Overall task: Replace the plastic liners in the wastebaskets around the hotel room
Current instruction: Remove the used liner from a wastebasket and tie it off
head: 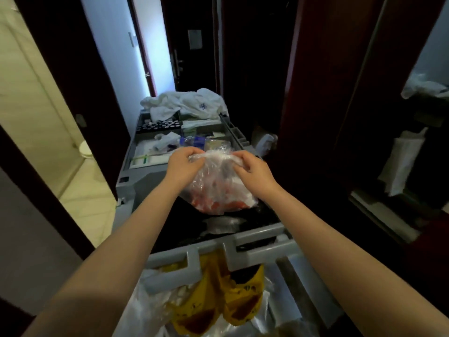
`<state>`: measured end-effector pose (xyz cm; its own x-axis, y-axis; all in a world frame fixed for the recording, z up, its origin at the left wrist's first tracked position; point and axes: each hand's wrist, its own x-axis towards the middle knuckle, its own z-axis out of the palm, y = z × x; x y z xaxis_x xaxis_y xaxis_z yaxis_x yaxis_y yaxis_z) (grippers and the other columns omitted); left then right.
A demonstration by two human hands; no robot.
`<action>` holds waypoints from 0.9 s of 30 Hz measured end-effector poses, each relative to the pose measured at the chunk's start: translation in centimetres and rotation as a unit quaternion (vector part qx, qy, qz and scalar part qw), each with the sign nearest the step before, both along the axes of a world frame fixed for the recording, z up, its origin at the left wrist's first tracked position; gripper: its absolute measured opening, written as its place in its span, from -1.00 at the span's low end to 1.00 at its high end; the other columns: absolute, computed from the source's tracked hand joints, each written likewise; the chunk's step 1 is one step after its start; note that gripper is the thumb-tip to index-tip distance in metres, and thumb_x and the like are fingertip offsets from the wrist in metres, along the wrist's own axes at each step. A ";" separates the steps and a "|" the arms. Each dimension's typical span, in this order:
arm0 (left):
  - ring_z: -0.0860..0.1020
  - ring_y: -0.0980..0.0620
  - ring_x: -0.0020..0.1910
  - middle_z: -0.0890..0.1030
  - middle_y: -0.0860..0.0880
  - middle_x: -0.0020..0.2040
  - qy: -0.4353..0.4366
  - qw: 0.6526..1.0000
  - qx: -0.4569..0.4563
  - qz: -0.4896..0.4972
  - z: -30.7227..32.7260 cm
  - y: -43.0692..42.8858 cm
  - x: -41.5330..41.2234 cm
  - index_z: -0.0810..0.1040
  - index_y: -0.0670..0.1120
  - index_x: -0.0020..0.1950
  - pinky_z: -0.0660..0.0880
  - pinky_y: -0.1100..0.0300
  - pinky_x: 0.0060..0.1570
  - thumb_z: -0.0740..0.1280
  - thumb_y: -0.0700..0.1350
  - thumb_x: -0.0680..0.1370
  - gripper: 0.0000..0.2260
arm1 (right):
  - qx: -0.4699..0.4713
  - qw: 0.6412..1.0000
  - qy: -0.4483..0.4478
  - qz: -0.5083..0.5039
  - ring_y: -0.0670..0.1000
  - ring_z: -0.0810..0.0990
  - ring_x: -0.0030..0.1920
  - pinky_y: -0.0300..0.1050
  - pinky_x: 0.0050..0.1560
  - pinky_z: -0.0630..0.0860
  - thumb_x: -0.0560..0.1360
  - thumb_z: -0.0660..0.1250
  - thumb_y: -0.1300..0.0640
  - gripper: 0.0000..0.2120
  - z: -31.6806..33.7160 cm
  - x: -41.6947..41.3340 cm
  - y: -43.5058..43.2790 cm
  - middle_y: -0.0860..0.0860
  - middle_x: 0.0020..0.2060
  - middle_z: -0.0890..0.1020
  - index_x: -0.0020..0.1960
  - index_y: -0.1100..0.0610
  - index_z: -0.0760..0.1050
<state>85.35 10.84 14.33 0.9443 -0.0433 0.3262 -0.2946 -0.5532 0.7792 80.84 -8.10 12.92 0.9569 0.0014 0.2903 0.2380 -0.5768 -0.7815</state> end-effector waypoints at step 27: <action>0.47 -0.03 -0.10 0.49 -0.10 -0.03 0.337 0.872 0.238 0.264 -9.4 8.2 -0.5 0.49 -0.01 -0.13 0.38 0.18 -0.20 0.28 0.01 0.57 -0.87 | -0.306 0.835 0.145 0.433 0.06 0.56 0.12 -0.03 0.15 0.51 0.57 0.30 -0.02 -0.70 -8.8 14.5 12.1 0.05 0.16 0.59 0.23 0.10 0.54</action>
<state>84.87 18.99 4.88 0.8443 0.4758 -0.2464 0.5344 -0.7810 0.3232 95.29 4.04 4.14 0.5497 0.7932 -0.2621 0.6251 -0.5987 -0.5008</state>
